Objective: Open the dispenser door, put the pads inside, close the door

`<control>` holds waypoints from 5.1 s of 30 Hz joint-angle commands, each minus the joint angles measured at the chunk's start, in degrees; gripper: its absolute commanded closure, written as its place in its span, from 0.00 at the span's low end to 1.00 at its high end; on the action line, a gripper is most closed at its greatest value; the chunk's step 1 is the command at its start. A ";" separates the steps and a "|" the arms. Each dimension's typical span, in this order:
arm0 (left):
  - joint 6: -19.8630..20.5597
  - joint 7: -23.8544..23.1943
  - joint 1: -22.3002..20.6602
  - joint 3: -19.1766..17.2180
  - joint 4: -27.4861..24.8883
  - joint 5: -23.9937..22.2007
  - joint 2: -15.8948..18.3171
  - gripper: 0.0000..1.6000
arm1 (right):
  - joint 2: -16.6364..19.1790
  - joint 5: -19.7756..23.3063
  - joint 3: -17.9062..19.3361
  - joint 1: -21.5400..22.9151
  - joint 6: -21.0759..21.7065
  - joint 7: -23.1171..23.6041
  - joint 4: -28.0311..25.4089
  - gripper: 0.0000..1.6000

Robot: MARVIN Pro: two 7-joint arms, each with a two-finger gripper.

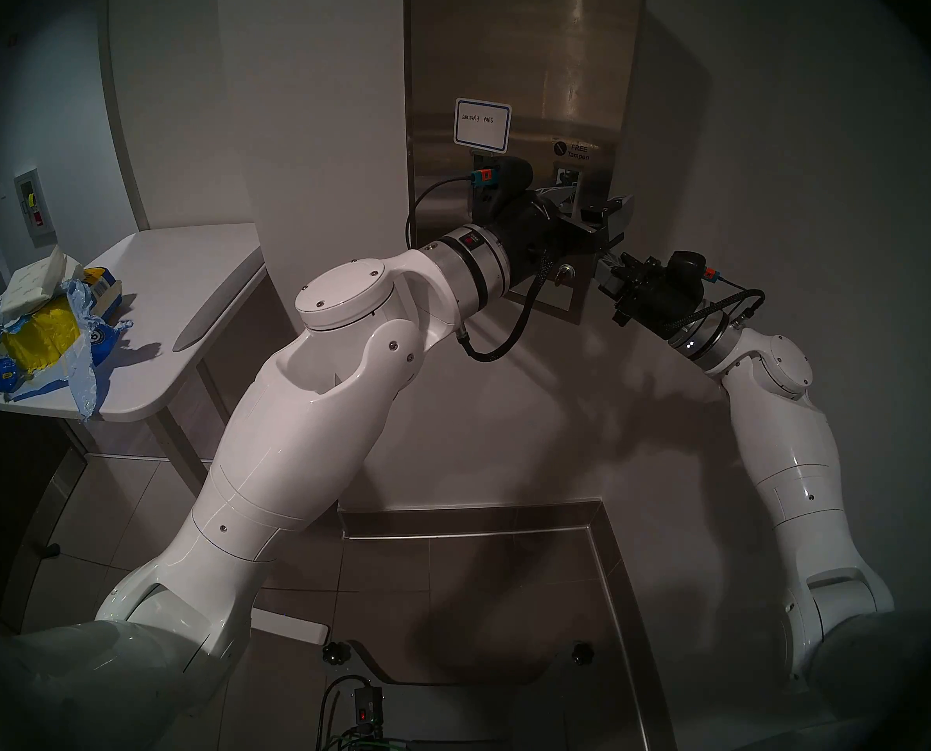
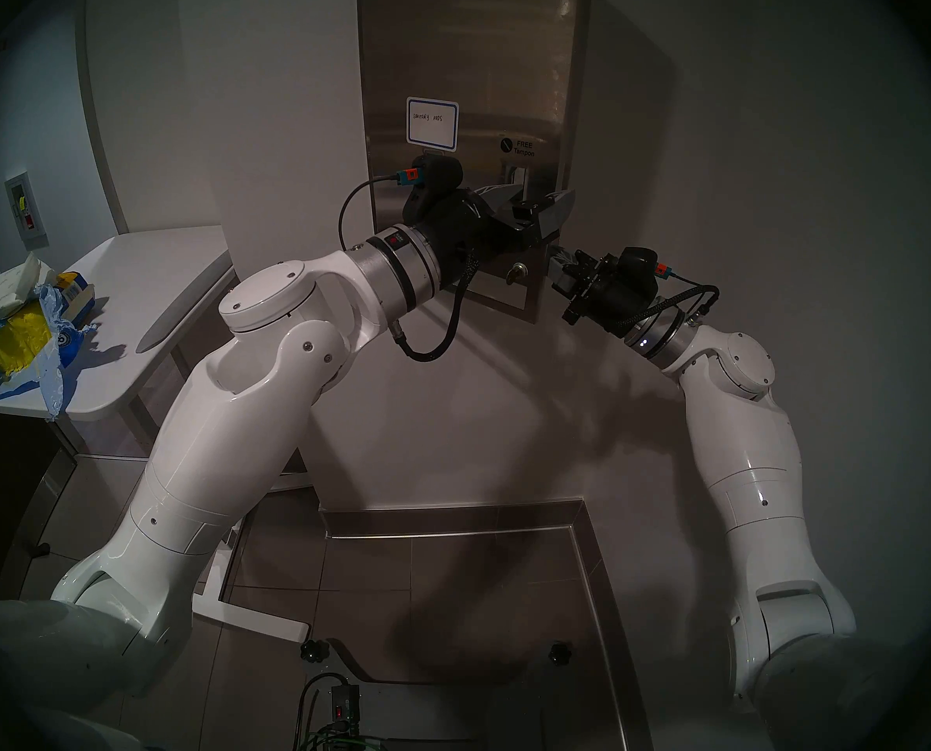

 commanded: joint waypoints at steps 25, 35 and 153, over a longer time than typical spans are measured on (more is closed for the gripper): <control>-1.80 -0.60 -2.44 -0.77 0.41 1.96 -2.55 0.00 | 0.07 0.62 0.31 1.43 -0.02 0.02 -1.53 1.00; -1.28 -1.22 -1.69 -2.52 -0.68 2.65 -0.71 0.00 | 0.01 0.58 0.38 1.46 0.00 0.17 -1.49 1.00; -0.04 9.56 -1.71 4.18 -1.04 8.96 -5.57 0.00 | -0.21 0.38 0.61 1.46 0.08 0.31 -1.49 1.00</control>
